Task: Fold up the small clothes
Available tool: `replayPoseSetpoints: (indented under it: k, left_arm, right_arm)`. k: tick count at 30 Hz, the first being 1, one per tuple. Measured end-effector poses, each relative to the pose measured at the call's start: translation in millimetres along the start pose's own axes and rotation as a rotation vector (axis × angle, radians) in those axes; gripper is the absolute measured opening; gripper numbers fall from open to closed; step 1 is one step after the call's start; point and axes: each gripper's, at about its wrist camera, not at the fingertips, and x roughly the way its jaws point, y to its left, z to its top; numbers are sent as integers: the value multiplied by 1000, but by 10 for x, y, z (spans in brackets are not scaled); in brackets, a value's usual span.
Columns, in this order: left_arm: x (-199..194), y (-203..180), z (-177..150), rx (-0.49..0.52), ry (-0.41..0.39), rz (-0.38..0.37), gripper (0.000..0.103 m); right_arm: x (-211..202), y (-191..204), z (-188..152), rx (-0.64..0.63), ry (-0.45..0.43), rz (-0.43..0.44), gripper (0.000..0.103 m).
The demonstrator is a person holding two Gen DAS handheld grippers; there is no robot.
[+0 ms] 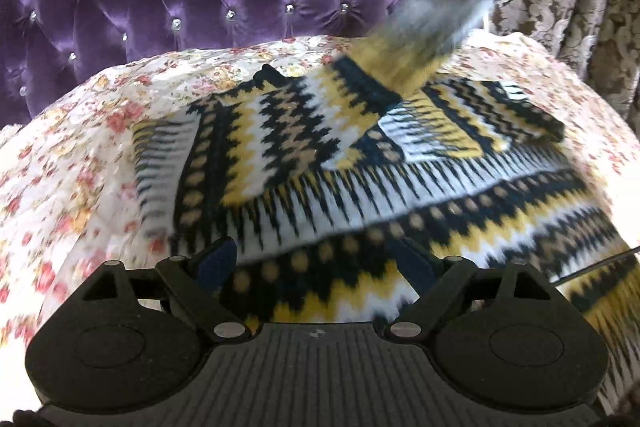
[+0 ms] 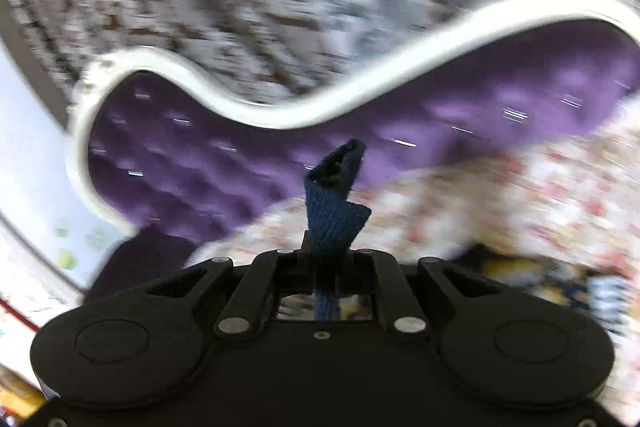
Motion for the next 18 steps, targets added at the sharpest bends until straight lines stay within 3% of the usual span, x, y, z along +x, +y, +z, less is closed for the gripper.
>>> replayPoseSetpoints:
  k: [5, 11, 15, 18]
  left_arm:
    - [-212, 110, -46, -49, -36, -2, 87]
    - [-407, 181, 125, -118, -118, 7, 87]
    - [-347, 173, 325, -142, -171, 78, 88]
    - [-165, 165, 416, -175, -179, 124, 92]
  right_arm:
    - [330, -667, -509, -9, 104, -233, 16]
    - [436, -870, -859, -40, 113, -291, 16]
    - [305, -759, -864, -131, 23, -338, 16]
    - [355, -762, -909, -176, 20, -393, 18]
